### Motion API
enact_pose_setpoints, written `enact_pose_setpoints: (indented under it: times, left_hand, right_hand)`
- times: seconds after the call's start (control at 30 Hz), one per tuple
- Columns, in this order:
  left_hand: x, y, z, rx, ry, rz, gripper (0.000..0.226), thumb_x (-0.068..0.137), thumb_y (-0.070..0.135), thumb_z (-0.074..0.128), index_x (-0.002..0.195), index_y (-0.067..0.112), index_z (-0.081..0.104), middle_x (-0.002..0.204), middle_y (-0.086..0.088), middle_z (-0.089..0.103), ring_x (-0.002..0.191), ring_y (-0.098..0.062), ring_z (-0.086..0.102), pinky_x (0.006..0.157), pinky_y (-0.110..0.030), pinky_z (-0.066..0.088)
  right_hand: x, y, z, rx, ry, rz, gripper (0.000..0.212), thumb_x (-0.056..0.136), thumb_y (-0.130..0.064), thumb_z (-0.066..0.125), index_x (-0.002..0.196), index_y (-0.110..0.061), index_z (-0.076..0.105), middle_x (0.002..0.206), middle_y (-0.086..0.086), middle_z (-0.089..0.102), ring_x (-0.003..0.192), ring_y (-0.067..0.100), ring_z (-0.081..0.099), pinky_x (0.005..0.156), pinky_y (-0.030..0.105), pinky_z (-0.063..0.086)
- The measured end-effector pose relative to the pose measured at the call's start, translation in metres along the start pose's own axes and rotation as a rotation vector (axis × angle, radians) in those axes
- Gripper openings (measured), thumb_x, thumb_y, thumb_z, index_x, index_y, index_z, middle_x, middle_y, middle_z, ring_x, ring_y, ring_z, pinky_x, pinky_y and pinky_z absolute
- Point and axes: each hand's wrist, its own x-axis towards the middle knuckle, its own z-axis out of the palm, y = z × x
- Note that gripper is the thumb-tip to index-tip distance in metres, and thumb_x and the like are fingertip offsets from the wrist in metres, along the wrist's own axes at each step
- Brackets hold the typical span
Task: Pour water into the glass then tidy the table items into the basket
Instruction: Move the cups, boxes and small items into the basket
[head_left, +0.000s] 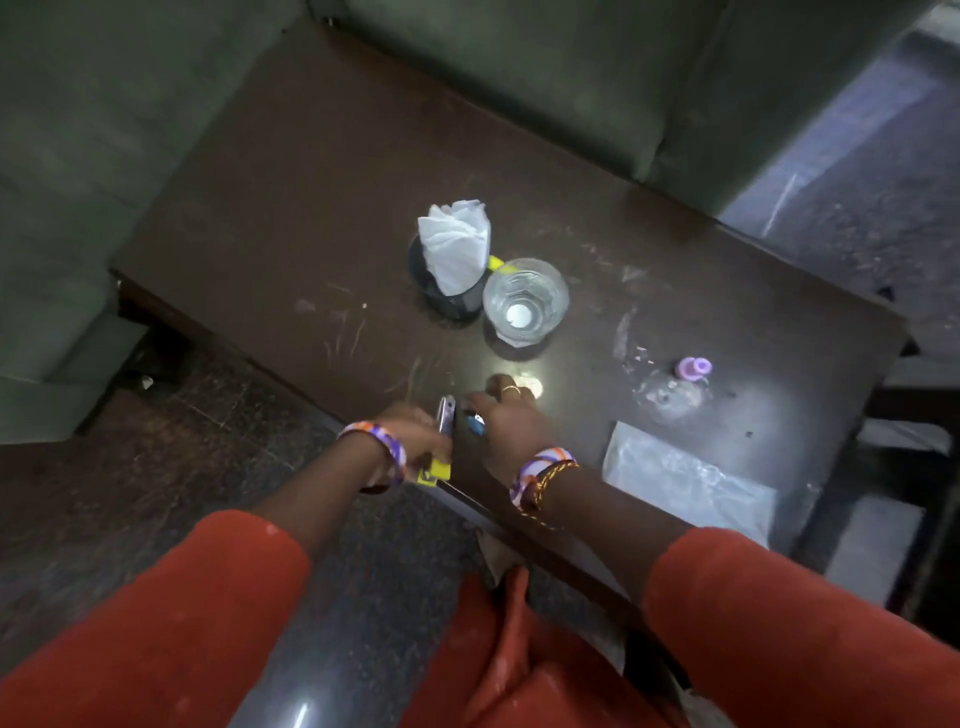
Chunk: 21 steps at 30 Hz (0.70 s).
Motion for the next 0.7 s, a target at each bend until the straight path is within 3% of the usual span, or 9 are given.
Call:
enact_pose_setpoints:
  times: [0.07,0.13,0.23,0.33,0.43,0.5,0.6,0.7]
  left_hand:
    - [-0.02,0.009,0.016,-0.095,-0.143,-0.028,0.023,0.058,-0.01,0.063,0.066,0.008,0.05,0.064,-0.012,0.052,0.051,-0.021,0.055,0.051,-0.028,0.052]
    - [-0.039,0.03,0.037,-0.1,-0.232,0.028,0.029,0.057,-0.009,0.065,0.075,0.009,0.051,0.068,-0.011,0.054,0.054,-0.019,0.057,0.053,-0.028,0.051]
    - [-0.069,0.082,0.081,0.01,-0.323,0.164,0.024,0.076,-0.007,0.063,0.087,0.011,0.051,0.07,-0.007,0.061,0.051,-0.012,0.063,0.058,-0.03,0.055]
    - [-0.103,0.14,0.136,0.136,-0.38,0.414,0.029,0.069,-0.002,0.071,0.09,0.01,0.055,0.07,-0.003,0.062,0.056,-0.009,0.059,0.066,-0.029,0.05]
    - [-0.145,0.194,0.196,0.296,-0.387,0.693,0.029,0.073,-0.014,0.064,0.069,0.013,0.055,0.043,0.009,0.062,0.04,0.003,0.055,0.044,-0.012,0.043]
    - [-0.175,0.225,0.239,0.393,-0.396,0.884,0.032,0.071,-0.018,0.064,0.068,0.013,0.058,0.038,0.013,0.061,0.038,0.009,0.054,0.044,-0.006,0.044]
    - [-0.212,0.259,0.304,0.54,-0.372,1.145,0.024,0.067,-0.007,0.071,0.086,0.007,0.07,0.069,-0.001,0.069,0.052,0.009,0.057,0.064,-0.018,0.051]
    - [-0.243,0.282,0.367,0.779,-0.27,1.375,0.028,0.07,0.005,0.072,0.097,0.006,0.071,0.091,-0.01,0.073,0.084,-0.014,0.067,0.067,-0.018,0.042]
  right_hand:
    - [-0.03,0.014,-0.021,0.119,0.001,0.064,0.038,0.084,-0.022,0.05,0.119,-0.013,0.058,0.128,0.017,0.052,0.121,0.035,0.045,0.097,0.036,0.041]
    - [-0.064,0.032,-0.047,0.214,0.01,0.098,0.036,0.081,-0.021,0.053,0.113,-0.007,0.063,0.116,0.02,0.062,0.11,0.031,0.055,0.093,0.032,0.04]
    - [-0.118,0.064,-0.09,0.334,0.165,0.207,0.025,0.079,-0.008,0.06,0.102,-0.005,0.069,0.106,0.019,0.068,0.101,0.032,0.062,0.077,0.024,0.039]
    - [-0.173,0.1,-0.133,0.334,0.276,0.34,0.027,0.08,-0.008,0.06,0.106,-0.009,0.069,0.11,0.016,0.069,0.106,0.03,0.061,0.082,0.027,0.043]
    - [-0.234,0.143,-0.18,0.293,0.372,0.465,0.027,0.083,-0.014,0.06,0.108,-0.007,0.067,0.116,0.017,0.067,0.111,0.032,0.06,0.09,0.03,0.045]
    - [-0.277,0.171,-0.211,0.263,0.445,0.533,0.026,0.082,-0.015,0.06,0.105,-0.006,0.067,0.114,0.018,0.067,0.108,0.033,0.062,0.085,0.03,0.048]
    - [-0.34,0.208,-0.255,0.224,0.497,0.594,0.024,0.082,-0.015,0.059,0.103,-0.011,0.07,0.103,0.016,0.072,0.096,0.03,0.066,0.071,0.023,0.044]
    - [-0.394,0.253,-0.285,0.238,0.504,0.629,0.023,0.079,-0.015,0.06,0.099,-0.017,0.072,0.085,0.008,0.068,0.076,0.018,0.059,0.059,0.018,0.042]
